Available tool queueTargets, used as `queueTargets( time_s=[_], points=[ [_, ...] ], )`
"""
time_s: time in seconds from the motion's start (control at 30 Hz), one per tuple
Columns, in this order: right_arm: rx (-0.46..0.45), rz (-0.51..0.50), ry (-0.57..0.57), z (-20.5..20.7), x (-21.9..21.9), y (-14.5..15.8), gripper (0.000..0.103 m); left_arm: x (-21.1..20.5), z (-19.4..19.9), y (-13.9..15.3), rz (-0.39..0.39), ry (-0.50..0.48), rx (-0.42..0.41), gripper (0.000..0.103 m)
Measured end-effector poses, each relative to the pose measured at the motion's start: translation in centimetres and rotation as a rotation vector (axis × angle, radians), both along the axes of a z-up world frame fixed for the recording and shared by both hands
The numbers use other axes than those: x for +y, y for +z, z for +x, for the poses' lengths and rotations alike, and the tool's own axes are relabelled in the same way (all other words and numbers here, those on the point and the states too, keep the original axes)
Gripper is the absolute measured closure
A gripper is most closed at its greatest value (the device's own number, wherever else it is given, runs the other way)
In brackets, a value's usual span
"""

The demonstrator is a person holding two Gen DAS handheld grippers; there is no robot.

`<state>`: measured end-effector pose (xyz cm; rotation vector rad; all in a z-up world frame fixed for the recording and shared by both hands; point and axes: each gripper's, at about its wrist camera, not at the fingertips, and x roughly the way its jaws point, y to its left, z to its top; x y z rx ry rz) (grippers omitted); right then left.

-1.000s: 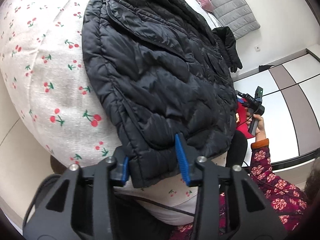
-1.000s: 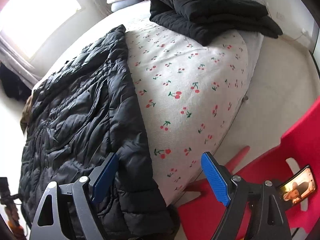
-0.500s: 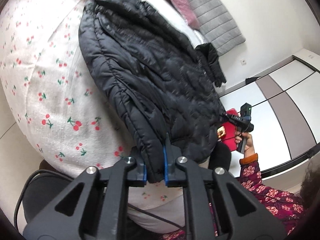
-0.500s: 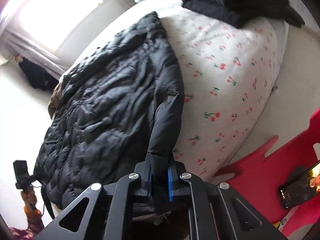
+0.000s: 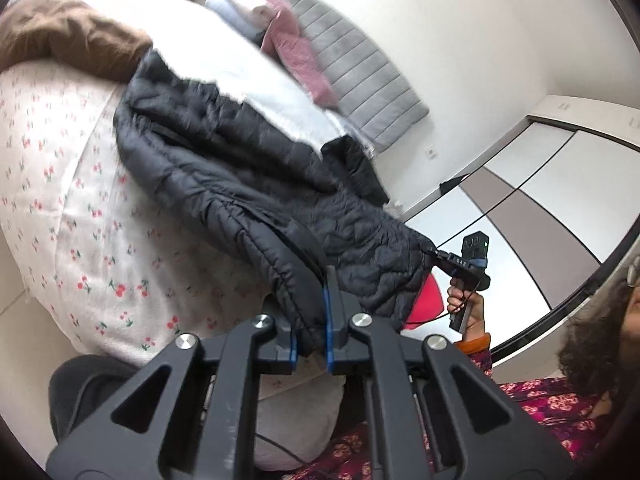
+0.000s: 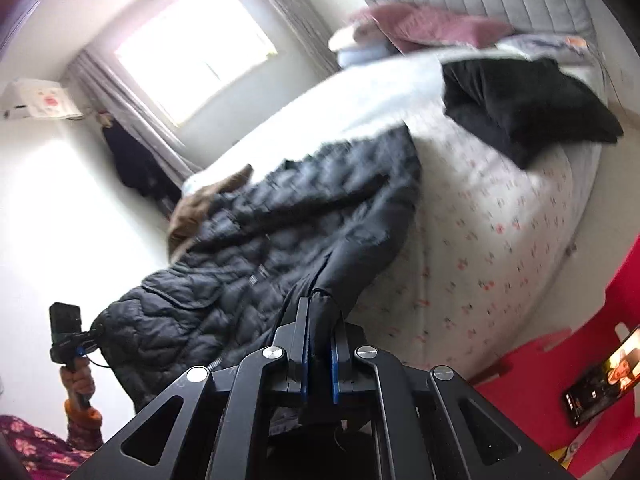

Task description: Fold large clothes

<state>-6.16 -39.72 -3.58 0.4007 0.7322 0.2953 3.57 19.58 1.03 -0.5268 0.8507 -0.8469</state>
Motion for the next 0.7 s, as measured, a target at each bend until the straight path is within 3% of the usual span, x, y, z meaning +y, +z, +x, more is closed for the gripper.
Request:
queueTargets(
  time_s=[0.17, 0.27, 0.53, 0.7],
  points=[
    [-0.091, 0.002, -0.009, -0.8, 0.7, 3.2, 0.097, 2.3, 0.0, 2.5, -0.038, 0.054, -0.074, 0.093],
    [-0.112, 0.006, -0.021, 0.8, 0.5, 4.3, 0.097, 3.7, 2.0, 3.8, -0.038, 0.122, -0.114, 0.093],
    [-0.095, 0.022, -0.132, 11.0, -1.0, 5.9, 0.097, 3.6, 13.3, 6.7, -0.009, 0.242, -0.113, 0.092],
    [-0.052, -0.017, -0.179, 19.0, -1.6, 5.3, 0.096, 2.2, 21.2, 6.3, 0.084, 0.304, -0.073, 0.092]
  ],
)
